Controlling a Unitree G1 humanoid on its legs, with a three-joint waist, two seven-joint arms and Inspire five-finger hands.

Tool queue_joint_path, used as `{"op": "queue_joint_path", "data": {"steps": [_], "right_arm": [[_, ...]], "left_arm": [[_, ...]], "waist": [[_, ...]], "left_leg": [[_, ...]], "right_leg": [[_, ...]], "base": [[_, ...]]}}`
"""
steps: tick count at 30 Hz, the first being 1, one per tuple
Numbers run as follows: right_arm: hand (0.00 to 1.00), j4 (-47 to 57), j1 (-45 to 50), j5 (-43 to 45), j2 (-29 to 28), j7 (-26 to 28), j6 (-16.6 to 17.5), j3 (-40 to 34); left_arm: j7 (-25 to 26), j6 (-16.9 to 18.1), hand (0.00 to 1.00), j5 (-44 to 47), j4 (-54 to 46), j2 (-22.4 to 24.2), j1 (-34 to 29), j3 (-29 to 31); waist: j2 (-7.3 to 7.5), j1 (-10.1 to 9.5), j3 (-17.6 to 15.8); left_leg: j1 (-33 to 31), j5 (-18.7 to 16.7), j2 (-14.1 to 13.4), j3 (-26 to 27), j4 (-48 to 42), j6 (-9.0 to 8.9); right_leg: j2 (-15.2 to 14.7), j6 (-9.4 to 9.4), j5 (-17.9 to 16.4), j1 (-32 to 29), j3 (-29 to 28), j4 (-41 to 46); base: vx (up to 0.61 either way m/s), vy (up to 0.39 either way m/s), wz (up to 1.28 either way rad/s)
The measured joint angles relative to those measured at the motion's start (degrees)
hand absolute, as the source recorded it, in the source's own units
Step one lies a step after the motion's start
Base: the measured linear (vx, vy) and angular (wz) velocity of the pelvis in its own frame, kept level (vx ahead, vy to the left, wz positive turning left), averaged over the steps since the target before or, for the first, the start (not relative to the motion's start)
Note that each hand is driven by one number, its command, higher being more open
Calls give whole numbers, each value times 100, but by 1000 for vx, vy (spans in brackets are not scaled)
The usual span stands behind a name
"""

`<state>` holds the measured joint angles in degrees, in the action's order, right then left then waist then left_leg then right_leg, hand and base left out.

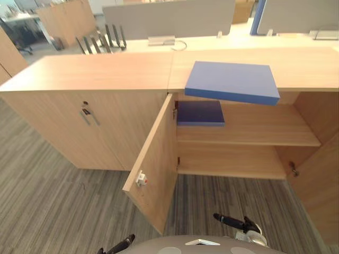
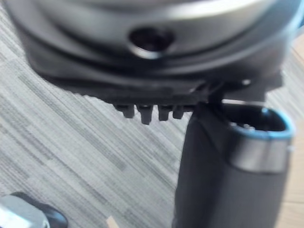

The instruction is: Walk over to the cabinet, pick up the folder, carry it to the office cabinet, place the folder inside the office cabinet, then close the office cabinet door

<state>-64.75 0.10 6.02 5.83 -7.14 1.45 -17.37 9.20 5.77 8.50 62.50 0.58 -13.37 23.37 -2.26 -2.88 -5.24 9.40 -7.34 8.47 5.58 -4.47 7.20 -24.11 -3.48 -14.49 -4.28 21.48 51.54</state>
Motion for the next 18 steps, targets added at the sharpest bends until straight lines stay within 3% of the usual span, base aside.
{"op": "queue_joint_path", "data": {"steps": [1, 3, 5, 6, 7, 8, 11, 15, 18], "right_arm": [[100, -1, 10, 4, -7, -46, -2, 4], [100, 29, 58, 175, -68, -80, -14, -11], [100, 74, 85, 177, -158, -77, -13, 20], [100, 54, 97, 191, -220, -75, -17, 86], [100, 47, 98, 219, -229, -72, -20, 142], [100, 45, 114, 222, -206, -61, -21, 310], [100, 22, 78, 223, -157, -38, -7, 459], [100, -235, 72, 217, -142, -39, -9, 455], [100, -331, 93, 219, -130, -40, -6, 450]], "left_arm": [[0, 1, 100, -3, -1, 7, 0, -68], [7, 18, 100, 0, -5, 13, 2, -72], [15, 56, 100, -1, -15, -19, -11, -45], [27, 62, 100, -2, -19, -60, -30, -2], [37, 63, 100, 0, -27, -61, -37, 53], [75, 44, 100, 5, -12, 17, -53, 189], [80, 46, 100, 4, -34, 180, -67, 474], [68, 34, 100, 36, -16, 152, -66, 457], [71, 35, 100, 163, -20, 117, -37, 395]], "waist": [[-49, 1, -63], [-32, 4, -120], [57, -14, -151], [197, -23, -148], [224, -28, -149], [219, -33, -82], [96, -22, -60], [75, -46, 22], [104, -18, 83]], "left_leg": [[33, 0, -132, -85, -39, -26], [160, -32, -218, -204, -33, -107], [220, -130, -222, -319, -21, -267], [222, -216, -214, -406, -29, -394], [237, -280, -223, -477, -50, -459], [303, -354, -377, -616, -24, -601], [274, -289, -846, -840, 154, -971], [96, -273, -1414, -1248, 70, -1255], [-89, -228, -1611, -1521, 39, -1346]], "right_leg": [[205, -44, -187, -82, 23, -418], [411, -126, -184, -140, -237, -1281], [557, -341, -30, -203, -918, -2233], [625, -431, 183, -239, -1401, -2820], [640, -493, 442, -240, -1488, -2876], [777, -457, 570, -140, -1378, -2874], [1167, -271, 407, -62, -977, -2954], [1737, 9, 507, 376, -374, -3535], [1959, 138, 587, 582, -78, -3885]], "base": [[40, -188, 10], [51, -182, 22], [40, -208, 32], [41, -306, 30], [81, -409, 39], [83, -357, 30], [112, -358, 35], [168, -265, 47], [173, -152, 59]]}}
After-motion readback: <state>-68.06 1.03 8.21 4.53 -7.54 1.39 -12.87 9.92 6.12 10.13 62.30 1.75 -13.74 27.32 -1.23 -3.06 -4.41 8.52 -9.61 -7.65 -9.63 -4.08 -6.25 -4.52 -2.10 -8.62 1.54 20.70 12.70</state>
